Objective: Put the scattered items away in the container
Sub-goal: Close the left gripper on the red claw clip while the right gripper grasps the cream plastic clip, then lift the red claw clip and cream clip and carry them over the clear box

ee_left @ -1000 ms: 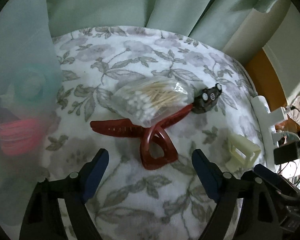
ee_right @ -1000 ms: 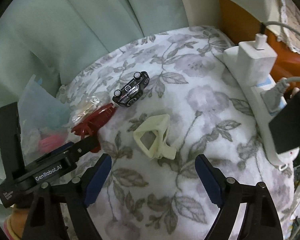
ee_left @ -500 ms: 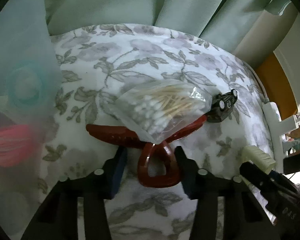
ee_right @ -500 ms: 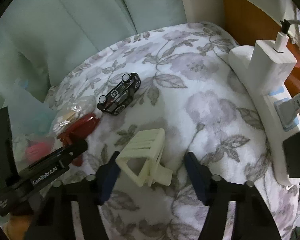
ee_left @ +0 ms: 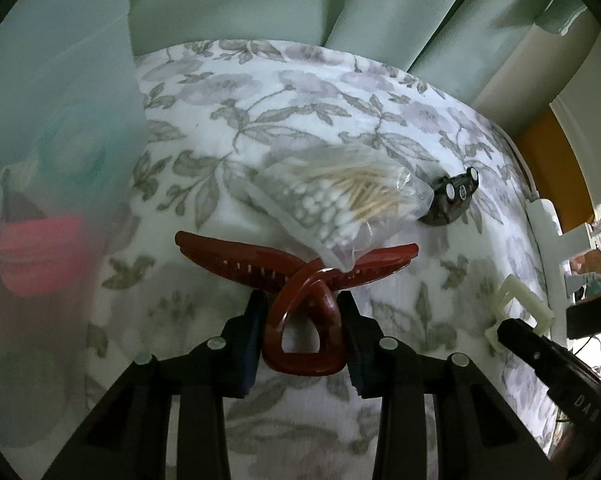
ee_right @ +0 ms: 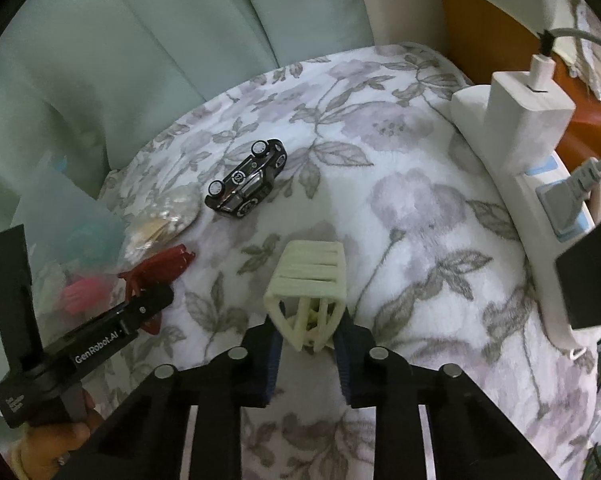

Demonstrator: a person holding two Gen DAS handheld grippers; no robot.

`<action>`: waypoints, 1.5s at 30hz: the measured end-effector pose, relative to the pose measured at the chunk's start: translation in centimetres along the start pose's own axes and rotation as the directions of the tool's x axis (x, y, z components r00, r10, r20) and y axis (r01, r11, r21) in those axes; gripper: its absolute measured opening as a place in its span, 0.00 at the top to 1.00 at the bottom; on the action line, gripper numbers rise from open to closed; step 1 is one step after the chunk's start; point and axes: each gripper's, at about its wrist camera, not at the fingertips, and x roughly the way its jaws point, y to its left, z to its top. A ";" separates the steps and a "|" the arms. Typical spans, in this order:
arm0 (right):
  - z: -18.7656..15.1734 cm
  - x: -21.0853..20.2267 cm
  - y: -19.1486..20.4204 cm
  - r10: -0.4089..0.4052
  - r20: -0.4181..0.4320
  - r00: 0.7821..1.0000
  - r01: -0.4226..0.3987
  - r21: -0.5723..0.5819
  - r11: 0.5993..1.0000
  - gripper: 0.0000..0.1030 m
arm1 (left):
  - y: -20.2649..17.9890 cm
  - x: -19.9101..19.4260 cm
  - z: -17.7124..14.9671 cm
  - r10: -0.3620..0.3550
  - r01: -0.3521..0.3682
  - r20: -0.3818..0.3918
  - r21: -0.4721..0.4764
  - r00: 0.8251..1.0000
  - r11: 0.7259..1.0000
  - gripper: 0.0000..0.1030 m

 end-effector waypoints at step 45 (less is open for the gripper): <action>-4.4 -16.3 6.7 0.127 0.245 0.961 -0.103 -0.110 0.989 0.78 | -0.8 -17.7 -3.3 -0.146 0.143 0.256 0.030 0.956 0.989 0.65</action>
